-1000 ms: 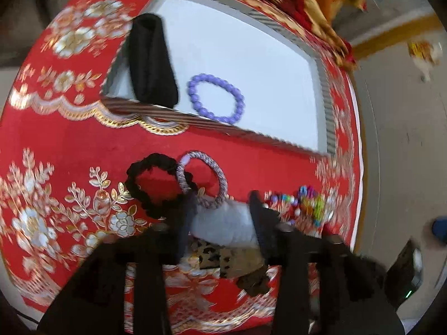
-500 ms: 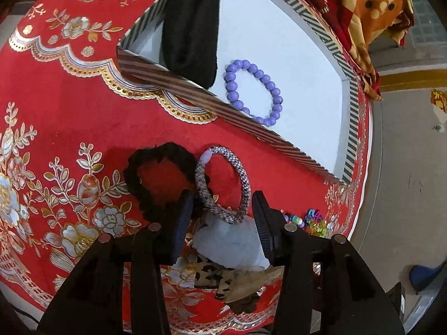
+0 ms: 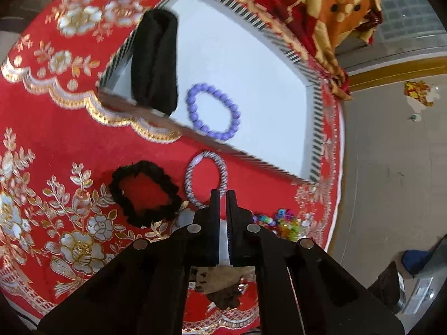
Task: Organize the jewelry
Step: 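Carry the grey bracelet and red pouch into the tray while both tools release them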
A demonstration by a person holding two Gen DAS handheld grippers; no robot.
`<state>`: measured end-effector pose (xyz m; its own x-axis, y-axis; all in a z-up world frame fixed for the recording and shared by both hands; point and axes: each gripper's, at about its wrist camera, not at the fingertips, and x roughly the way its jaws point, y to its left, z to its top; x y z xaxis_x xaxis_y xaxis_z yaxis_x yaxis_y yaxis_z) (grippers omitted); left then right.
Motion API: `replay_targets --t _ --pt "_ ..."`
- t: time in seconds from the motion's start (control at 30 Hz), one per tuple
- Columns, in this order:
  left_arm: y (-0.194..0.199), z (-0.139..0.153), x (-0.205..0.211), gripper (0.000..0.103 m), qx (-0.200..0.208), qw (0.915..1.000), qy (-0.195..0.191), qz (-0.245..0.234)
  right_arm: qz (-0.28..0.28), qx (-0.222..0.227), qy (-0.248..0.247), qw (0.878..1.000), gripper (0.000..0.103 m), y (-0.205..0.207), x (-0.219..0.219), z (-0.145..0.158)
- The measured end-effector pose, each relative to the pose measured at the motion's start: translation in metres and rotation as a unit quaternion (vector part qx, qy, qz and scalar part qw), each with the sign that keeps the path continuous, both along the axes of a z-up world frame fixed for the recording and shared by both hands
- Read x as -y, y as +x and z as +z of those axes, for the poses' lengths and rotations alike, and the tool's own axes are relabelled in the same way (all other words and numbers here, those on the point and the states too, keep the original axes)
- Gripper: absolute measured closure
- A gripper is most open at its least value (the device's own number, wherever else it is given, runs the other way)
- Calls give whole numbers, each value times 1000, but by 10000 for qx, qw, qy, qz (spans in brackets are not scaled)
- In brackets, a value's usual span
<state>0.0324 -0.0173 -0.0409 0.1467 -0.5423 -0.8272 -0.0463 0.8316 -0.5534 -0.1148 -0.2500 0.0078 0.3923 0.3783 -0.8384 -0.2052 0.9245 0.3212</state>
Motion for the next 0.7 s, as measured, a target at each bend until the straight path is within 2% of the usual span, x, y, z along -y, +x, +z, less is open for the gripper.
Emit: replay_targets --t 0.1,0.17,0.23,0.3,0.33,0.37,0.47,0.57,0.7 --pt "5 13 2 101 146 9998 77 -102 -38 115 -6 9999 94 11 2 8" --pt "6 13 9 101 155 9990 243 -349 -27 188 -7 9998 93 19 2 12" --pt "5 8 16 99 173 9982 454 -361 -3 231 -17 9997 93 22 0 15" --pt "7 -2 25 86 145 9966 687 -439 -1 226 21 9997 93 24 0 15" --pt "8 -7 31 70 156 9955 799 -490 -3 205 52 9998 94 25 -1 14" --pt "10 -13 37 64 207 9935 986 -539 -7 184 65 9998 94 25 -1 13" --pt "11 -27 49 64 293 9861 1482 -698 -25 145 106 9998 94 22 -1 10" --pt "10 -41 59 64 158 9809 1715 -905 -65 147 147 9998 93 20 3 10" --pt "14 -46 66 64 228 9766 1930 -918 -141 158 212 9996 93 19 9 10"
